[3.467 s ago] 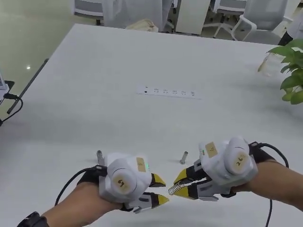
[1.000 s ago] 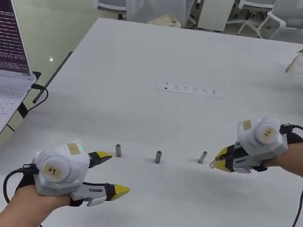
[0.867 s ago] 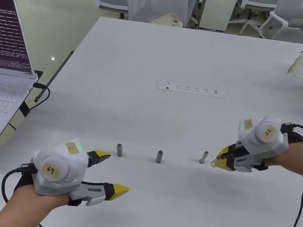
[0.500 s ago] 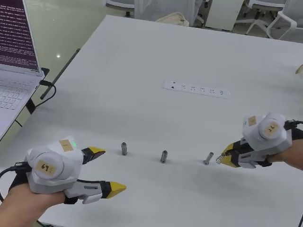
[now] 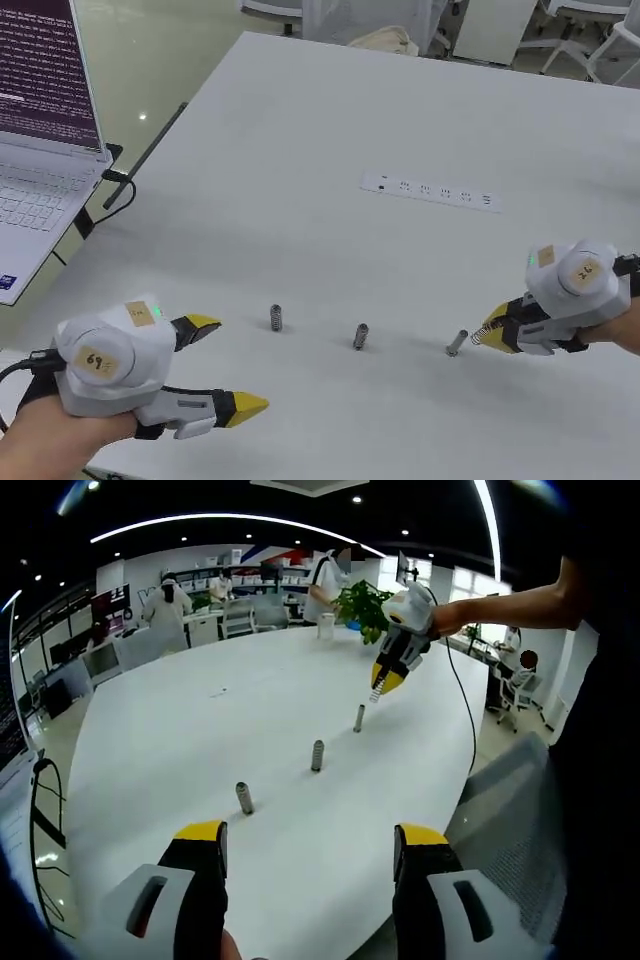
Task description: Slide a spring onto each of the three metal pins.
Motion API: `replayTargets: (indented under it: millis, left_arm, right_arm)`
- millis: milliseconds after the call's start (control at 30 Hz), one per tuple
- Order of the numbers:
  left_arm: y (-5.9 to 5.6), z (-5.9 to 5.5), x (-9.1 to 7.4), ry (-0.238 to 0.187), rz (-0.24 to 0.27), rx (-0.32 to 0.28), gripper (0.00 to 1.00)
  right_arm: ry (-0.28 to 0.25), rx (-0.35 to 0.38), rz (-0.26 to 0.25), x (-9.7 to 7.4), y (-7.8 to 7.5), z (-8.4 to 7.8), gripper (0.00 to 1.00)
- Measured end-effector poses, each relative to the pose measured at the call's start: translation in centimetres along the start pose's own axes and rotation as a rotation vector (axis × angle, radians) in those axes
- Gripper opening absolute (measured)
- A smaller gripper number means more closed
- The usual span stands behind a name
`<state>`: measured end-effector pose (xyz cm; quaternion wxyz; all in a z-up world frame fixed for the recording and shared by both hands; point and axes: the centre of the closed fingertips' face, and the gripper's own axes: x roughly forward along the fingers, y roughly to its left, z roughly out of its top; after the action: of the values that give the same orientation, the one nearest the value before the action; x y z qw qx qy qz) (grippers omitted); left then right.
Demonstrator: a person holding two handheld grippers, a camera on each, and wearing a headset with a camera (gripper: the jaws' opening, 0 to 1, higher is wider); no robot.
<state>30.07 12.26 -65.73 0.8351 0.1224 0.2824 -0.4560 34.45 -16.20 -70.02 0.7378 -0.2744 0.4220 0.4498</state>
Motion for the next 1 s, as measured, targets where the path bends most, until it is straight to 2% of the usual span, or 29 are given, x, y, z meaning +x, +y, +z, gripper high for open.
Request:
replayTargets:
  millis: [433, 1000]
  left_arm:
    - [0.4, -0.2, -0.6, 0.004, 0.016, -0.019, 0.65]
    - [0.7, -0.8, -0.9, 0.010, 0.022, -0.049, 0.65]
  right_arm:
    - [0.006, -0.011, 0.009, 0.7, -0.5, 0.6, 0.09]
    - [0.036, -0.038, 0.038, 1.9, -0.9, 0.5, 0.09]
